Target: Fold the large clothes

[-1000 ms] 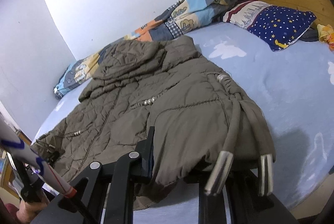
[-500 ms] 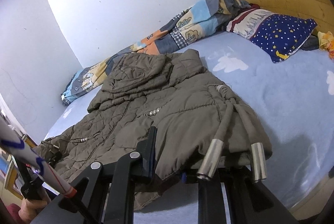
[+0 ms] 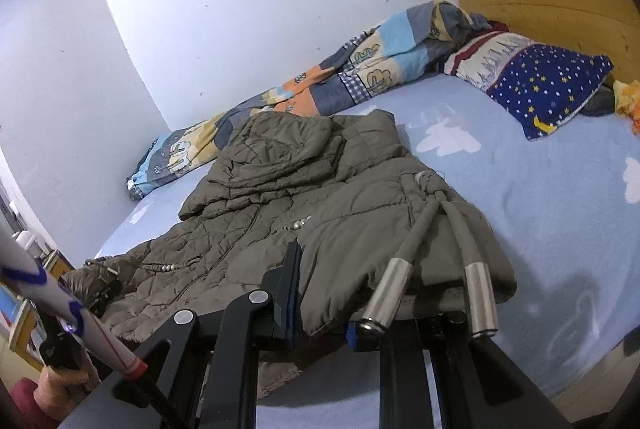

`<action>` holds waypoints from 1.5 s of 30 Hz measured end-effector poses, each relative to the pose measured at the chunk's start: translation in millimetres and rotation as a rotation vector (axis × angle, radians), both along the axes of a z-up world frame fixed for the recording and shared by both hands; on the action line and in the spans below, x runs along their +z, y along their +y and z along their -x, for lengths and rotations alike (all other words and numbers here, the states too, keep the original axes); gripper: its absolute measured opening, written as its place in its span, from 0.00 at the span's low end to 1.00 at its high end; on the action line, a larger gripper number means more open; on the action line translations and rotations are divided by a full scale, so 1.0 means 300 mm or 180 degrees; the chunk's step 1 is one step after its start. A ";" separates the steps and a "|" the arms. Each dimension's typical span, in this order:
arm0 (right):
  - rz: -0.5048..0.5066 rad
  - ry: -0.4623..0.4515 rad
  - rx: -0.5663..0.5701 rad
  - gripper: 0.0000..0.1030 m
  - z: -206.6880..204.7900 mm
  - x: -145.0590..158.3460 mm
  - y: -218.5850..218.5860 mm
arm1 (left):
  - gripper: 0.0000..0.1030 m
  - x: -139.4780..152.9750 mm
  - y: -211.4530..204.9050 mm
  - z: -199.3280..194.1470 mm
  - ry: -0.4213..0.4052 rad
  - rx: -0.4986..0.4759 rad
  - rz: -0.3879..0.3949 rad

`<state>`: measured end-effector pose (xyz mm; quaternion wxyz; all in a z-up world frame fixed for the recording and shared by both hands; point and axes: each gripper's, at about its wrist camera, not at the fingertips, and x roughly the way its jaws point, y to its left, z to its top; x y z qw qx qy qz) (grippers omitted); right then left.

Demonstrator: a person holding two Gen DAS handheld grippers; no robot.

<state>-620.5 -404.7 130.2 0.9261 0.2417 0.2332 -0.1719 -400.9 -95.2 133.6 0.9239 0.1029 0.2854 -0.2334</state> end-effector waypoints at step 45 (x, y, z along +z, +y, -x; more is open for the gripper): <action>0.0357 -0.0169 -0.0164 0.18 -0.868 0.378 -0.551 | 0.38 0.463 -0.406 -0.912 0.0556 -0.0278 0.0857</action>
